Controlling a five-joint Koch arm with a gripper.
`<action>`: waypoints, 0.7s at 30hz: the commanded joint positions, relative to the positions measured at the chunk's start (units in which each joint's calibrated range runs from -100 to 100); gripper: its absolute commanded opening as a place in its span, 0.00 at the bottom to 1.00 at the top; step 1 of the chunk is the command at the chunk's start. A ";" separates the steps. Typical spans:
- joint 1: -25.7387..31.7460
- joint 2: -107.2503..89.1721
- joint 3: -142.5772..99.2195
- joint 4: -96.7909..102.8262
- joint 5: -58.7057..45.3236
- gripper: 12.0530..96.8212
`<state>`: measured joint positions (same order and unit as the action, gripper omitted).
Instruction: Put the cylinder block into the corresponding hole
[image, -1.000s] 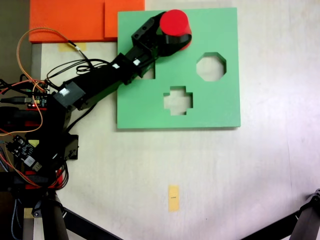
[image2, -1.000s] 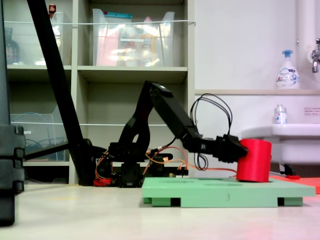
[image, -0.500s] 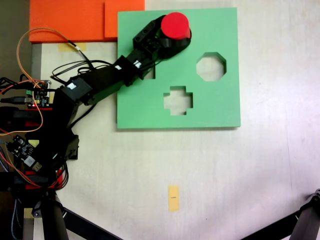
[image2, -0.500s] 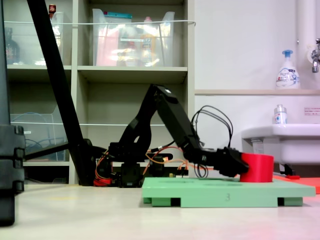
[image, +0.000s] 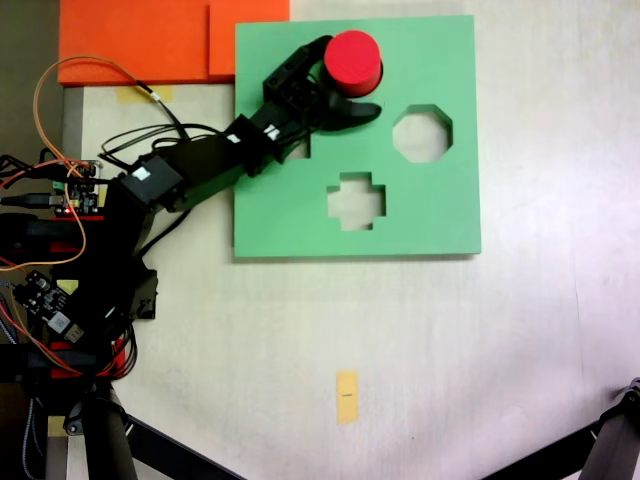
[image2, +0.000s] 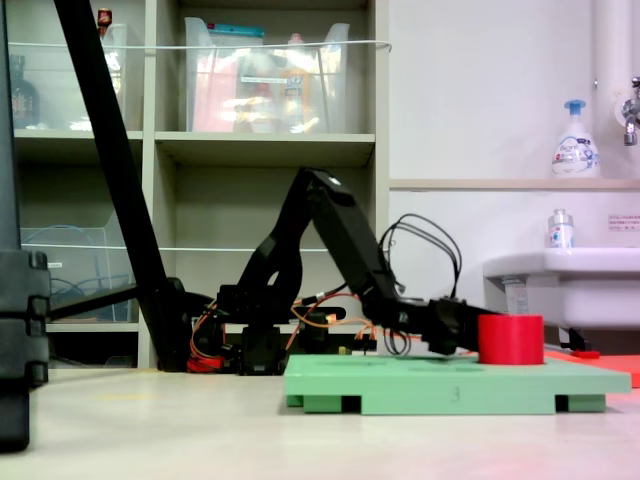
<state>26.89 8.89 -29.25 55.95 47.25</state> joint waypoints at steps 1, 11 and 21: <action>0.10 -11.41 -1.16 4.57 -0.49 0.95; -4.25 -70.34 -15.71 -22.58 -5.47 0.68; -13.77 -108.89 -16.61 -60.71 -29.84 0.43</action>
<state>13.99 -98.91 -46.30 0.15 24.84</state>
